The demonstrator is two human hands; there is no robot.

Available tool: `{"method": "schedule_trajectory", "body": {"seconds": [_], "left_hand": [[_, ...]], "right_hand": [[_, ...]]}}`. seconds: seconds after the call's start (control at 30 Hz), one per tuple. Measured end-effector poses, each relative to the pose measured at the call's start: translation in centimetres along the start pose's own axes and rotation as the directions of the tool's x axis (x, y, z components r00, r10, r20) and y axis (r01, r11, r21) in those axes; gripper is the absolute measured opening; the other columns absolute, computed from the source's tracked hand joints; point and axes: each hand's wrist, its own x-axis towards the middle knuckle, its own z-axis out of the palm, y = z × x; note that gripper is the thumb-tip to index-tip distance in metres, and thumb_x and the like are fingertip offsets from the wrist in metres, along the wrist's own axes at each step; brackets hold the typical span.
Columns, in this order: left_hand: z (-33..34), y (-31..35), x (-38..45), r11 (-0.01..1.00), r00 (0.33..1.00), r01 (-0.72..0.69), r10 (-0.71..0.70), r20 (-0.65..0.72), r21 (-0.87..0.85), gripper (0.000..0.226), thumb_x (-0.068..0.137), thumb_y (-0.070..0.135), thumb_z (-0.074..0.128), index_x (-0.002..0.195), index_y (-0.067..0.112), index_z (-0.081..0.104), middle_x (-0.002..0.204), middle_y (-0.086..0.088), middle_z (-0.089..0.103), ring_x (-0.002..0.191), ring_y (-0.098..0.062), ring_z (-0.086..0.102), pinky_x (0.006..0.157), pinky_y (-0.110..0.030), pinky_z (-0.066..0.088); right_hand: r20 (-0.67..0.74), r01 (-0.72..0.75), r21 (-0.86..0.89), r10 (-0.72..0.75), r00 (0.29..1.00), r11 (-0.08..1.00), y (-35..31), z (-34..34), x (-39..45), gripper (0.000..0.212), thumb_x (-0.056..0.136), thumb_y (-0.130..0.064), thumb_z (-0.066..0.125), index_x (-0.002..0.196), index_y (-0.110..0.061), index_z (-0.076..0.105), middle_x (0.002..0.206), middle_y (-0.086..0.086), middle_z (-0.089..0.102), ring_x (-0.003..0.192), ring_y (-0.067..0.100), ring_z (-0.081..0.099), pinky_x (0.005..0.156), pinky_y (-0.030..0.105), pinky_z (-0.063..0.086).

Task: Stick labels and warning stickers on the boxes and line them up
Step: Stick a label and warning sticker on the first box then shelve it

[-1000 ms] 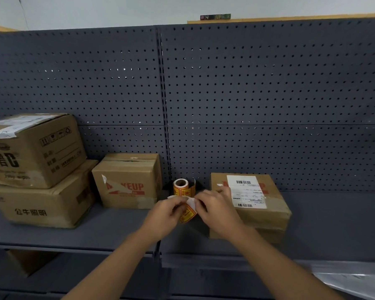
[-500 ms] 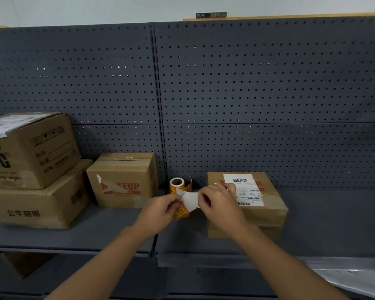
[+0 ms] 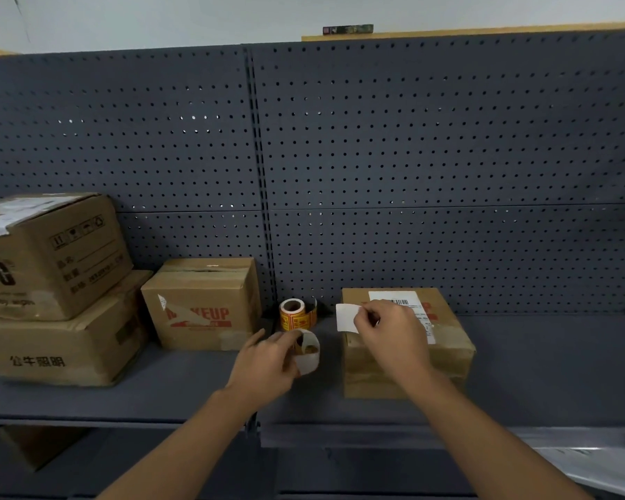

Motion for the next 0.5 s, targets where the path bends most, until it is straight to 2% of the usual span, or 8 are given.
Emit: {"method": "schedule_trajectory", "body": {"seconds": [0.03, 0.1, 0.17, 0.23, 0.3, 0.37, 0.43, 0.5], "left_hand": [[-0.1, 0.5, 0.0, 0.998, 1.0, 0.005, -0.006, -0.018, -0.067, 0.052, 0.094, 0.029, 0.058, 0.145, 0.032, 0.049, 0.132, 0.009, 0.063, 0.121, -0.013, 0.06, 0.119, -0.042, 0.036], [-0.4, 1.9, 0.1, 0.961, 0.997, 0.04, -0.055, -0.049, -0.272, 0.047, 0.092, 0.033, 0.059, 0.138, 0.034, 0.055, 0.126, 0.013, 0.064, 0.114, -0.01, 0.063, 0.102, -0.038, 0.052], [-0.6, 3.4, 0.4, 0.865, 0.986, 0.083, -0.142, -0.084, -0.495, 0.036, 0.095, 0.032, 0.058, 0.131, 0.033, 0.062, 0.119, 0.017, 0.067, 0.107, 0.0, 0.064, 0.092, -0.034, 0.058], [-1.2, 4.9, 0.8, 0.743, 0.972, 0.12, -0.223, -0.074, -0.658, 0.026, 0.101, 0.025, 0.059, 0.125, 0.031, 0.066, 0.113, 0.014, 0.069, 0.102, 0.003, 0.065, 0.09, -0.028, 0.058], [-2.4, 6.6, 1.2, 0.568, 0.963, 0.151, -0.27, -0.009, -0.809, 0.021, 0.105, 0.02, 0.055, 0.121, 0.028, 0.067, 0.112, 0.004, 0.072, 0.098, -0.002, 0.069, 0.09, -0.027, 0.058], [-3.4, 8.0, 1.6, 0.321, 0.948, 0.178, -0.31, 0.074, -0.93, 0.021, 0.108, 0.02, 0.05, 0.119, 0.023, 0.067, 0.108, -0.006, 0.076, 0.098, -0.015, 0.074, 0.088, -0.03, 0.06], [-4.1, 9.1, 1.8, 0.111, 0.93, 0.193, -0.336, 0.146, -0.975, 0.023, 0.11, 0.023, 0.046, 0.119, 0.019, 0.067, 0.106, -0.009, 0.078, 0.098, -0.023, 0.076, 0.087, -0.034, 0.061], [-4.3, 9.4, 2.1, -0.03, 0.921, 0.195, -0.339, 0.193, -0.98, 0.025, 0.109, 0.026, 0.048, 0.12, 0.015, 0.068, 0.109, -0.011, 0.078, 0.103, -0.028, 0.075, 0.093, -0.04, 0.06]], "right_hand": [[0.003, -0.008, 0.005, 0.008, 1.0, 1.0, 0.1, -0.1, 0.0, 0.027, 0.098, -0.027, 0.058, 0.077, -0.018, 0.073, 0.066, -0.007, 0.064, 0.061, 0.008, 0.058, 0.052, 0.032, 0.051], [0.002, -0.014, 0.012, 0.014, 1.0, 1.0, 0.2, -0.2, -0.1, 0.026, 0.098, -0.027, 0.058, 0.079, -0.017, 0.074, 0.066, -0.007, 0.065, 0.06, 0.009, 0.059, 0.054, 0.036, 0.054], [-0.002, -0.012, 0.015, 0.012, 1.0, 1.0, 0.2, -0.2, -0.2, 0.025, 0.098, -0.027, 0.058, 0.081, -0.018, 0.074, 0.067, -0.007, 0.065, 0.061, 0.009, 0.059, 0.054, 0.036, 0.054], [-0.014, 0.005, 0.033, -0.005, 1.0, 0.999, 0.2, -0.2, -0.3, 0.024, 0.099, -0.027, 0.059, 0.082, -0.018, 0.073, 0.065, -0.008, 0.063, 0.06, 0.009, 0.058, 0.053, 0.034, 0.052], [-0.042, 0.045, 0.042, -0.043, 0.998, 0.998, 0.2, -0.3, -0.4, 0.022, 0.099, -0.027, 0.059, 0.084, -0.019, 0.072, 0.063, -0.008, 0.059, 0.058, 0.011, 0.056, 0.052, 0.036, 0.049], [-0.096, 0.104, 0.034, -0.101, 0.99, 0.994, 0.2, -0.4, -0.6, 0.019, 0.099, -0.029, 0.059, 0.09, -0.019, 0.073, 0.061, -0.007, 0.059, 0.057, 0.015, 0.056, 0.051, 0.04, 0.05], [-0.121, 0.167, 0.033, -0.162, 0.979, 0.985, 0.4, -0.5, -0.8, 0.021, 0.099, -0.032, 0.057, 0.097, -0.021, 0.075, 0.063, -0.008, 0.062, 0.057, 0.015, 0.057, 0.052, 0.041, 0.051], [-0.108, 0.221, 0.06, -0.214, 0.971, 0.973, 0.5, -0.6, -1.1, 0.022, 0.101, -0.034, 0.055, 0.103, -0.024, 0.075, 0.068, -0.009, 0.065, 0.06, 0.014, 0.059, 0.055, 0.04, 0.052]]}}
